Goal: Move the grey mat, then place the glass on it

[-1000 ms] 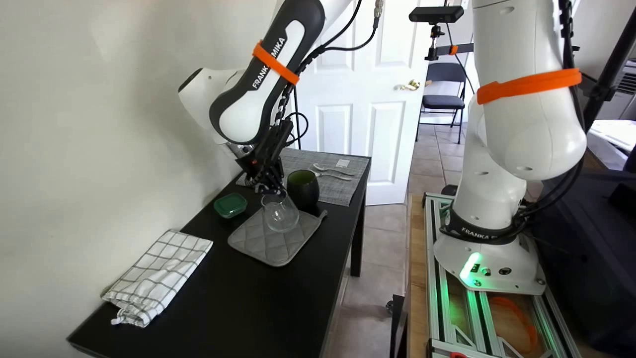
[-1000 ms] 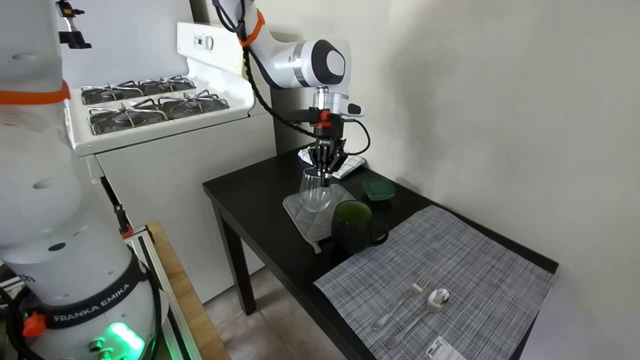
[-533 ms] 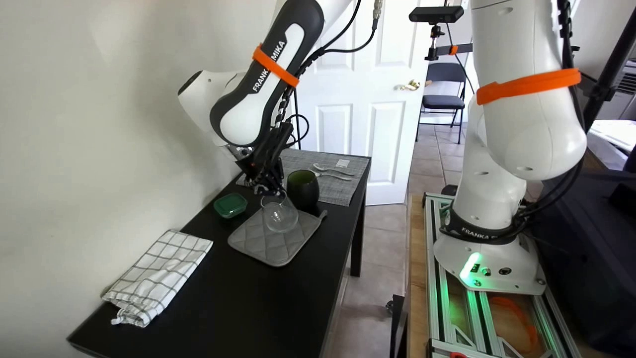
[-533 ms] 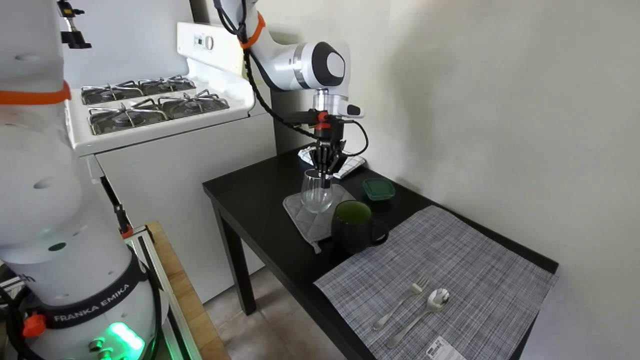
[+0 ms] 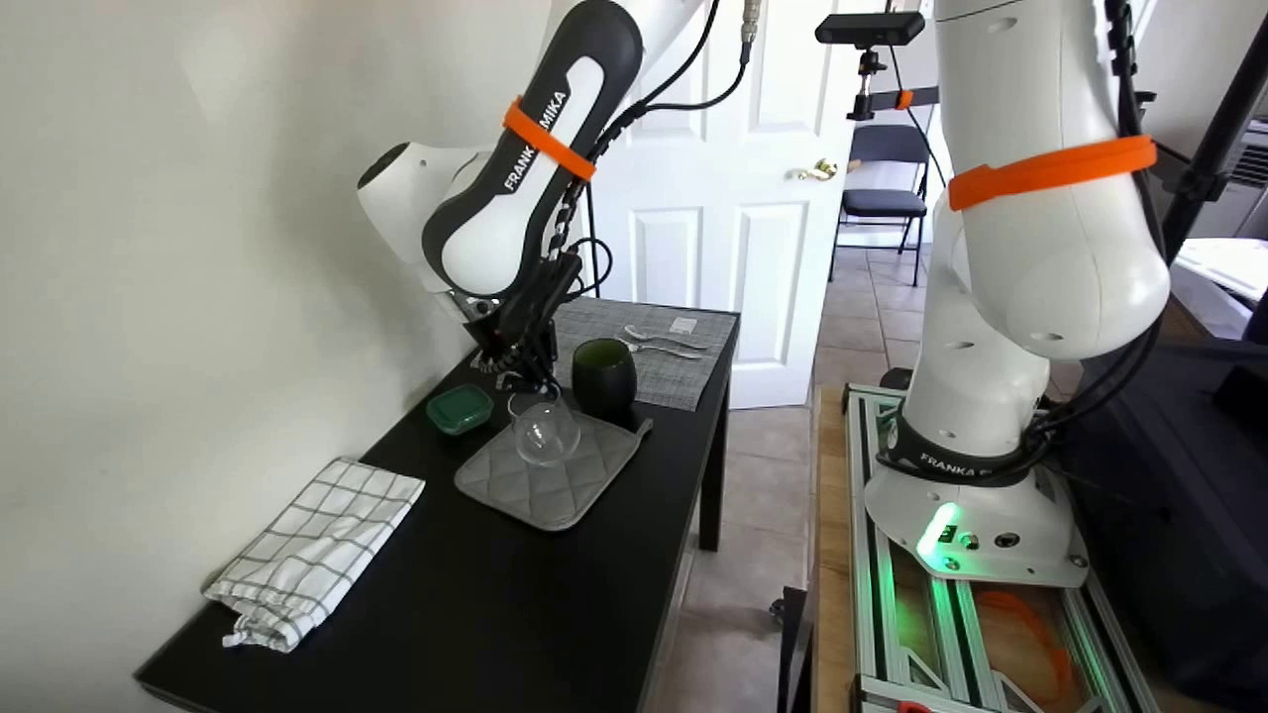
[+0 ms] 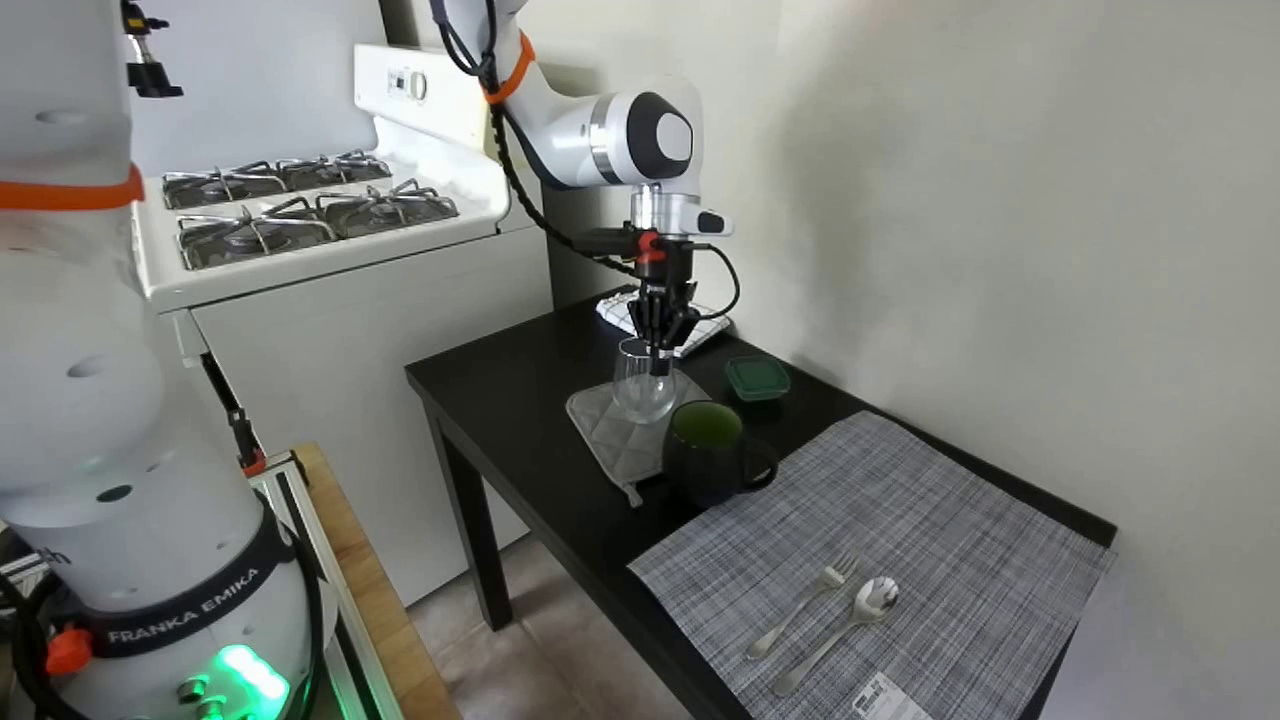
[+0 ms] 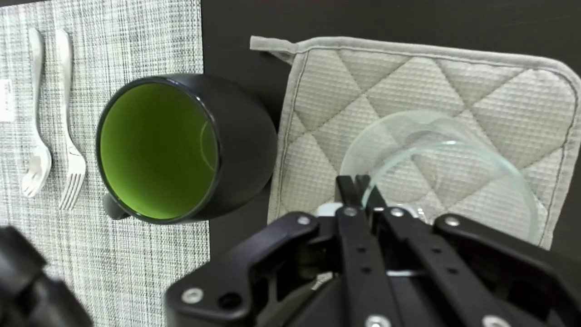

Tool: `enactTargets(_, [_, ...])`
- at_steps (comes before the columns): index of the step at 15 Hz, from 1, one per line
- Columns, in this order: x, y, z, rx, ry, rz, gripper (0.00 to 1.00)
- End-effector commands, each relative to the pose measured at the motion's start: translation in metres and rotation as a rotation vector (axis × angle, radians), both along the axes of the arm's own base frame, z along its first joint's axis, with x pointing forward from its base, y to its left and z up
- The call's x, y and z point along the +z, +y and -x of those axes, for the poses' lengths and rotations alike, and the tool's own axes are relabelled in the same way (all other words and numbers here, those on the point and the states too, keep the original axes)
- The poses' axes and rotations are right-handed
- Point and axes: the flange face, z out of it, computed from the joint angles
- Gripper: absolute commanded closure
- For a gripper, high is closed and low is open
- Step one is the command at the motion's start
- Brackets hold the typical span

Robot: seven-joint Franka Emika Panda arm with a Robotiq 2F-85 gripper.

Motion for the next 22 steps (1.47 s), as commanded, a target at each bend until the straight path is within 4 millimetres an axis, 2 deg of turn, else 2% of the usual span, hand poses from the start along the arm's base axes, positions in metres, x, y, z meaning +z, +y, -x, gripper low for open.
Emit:
enactTargets(1, [-0.003,0.001,0.001,-0.018,-0.027,-0.001,0.99])
enactTargets(12, [-0.020,0.006,-0.001,-0.038,-0.049,-0.048,0.99])
enactTargets(21, [-0.020,0.016,-0.003,-0.040,-0.067,-0.079,0.99])
enactTargets(22, [-0.019,0.017,-0.003,-0.040,-0.072,-0.077,0.70])
